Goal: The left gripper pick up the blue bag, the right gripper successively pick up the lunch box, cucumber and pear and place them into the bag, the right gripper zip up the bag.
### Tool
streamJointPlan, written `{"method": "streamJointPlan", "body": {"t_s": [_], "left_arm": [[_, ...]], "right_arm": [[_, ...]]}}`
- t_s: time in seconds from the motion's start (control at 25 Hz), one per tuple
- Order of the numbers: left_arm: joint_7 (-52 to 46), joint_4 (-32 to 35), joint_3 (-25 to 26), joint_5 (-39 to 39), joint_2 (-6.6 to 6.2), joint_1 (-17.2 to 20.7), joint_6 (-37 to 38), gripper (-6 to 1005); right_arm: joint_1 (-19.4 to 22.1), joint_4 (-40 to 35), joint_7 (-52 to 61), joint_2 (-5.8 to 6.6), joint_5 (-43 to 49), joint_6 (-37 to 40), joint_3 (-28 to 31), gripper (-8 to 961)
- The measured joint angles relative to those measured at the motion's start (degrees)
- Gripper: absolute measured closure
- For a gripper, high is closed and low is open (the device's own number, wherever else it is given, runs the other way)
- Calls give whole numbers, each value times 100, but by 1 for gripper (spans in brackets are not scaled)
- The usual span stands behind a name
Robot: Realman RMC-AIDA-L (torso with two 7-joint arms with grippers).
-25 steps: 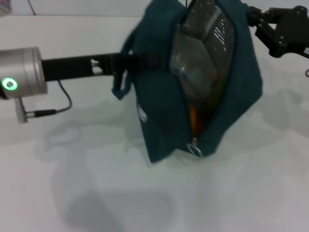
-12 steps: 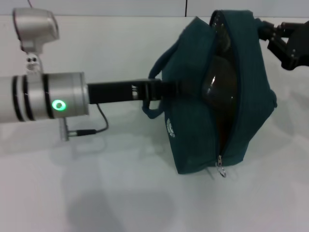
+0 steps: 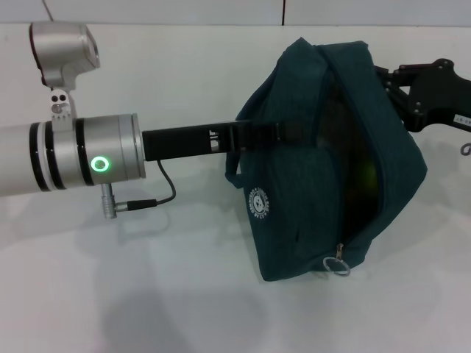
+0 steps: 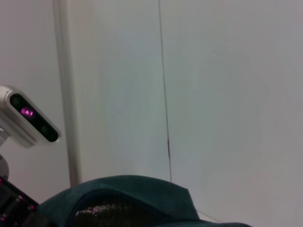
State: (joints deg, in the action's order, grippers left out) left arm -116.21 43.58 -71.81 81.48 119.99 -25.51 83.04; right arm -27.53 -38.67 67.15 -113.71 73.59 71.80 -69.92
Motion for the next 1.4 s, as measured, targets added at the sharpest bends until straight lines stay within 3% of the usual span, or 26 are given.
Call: {"method": "streamJointPlan", "body": {"t_s": [0.84, 1.2, 1.4], "left_arm": [[224, -369, 141, -4, -45, 287, -88, 953], [249, -374, 207, -5, -41, 377, -81, 953], [249, -377, 210, -5, -39, 397, -77, 952]], "right_arm": [[16, -46, 0, -56, -27, 198, 240, 887], [272, -123, -31, -33, -29, 671, 436, 551], [542, -147, -220, 37, 0, 1844, 659, 391]]}}
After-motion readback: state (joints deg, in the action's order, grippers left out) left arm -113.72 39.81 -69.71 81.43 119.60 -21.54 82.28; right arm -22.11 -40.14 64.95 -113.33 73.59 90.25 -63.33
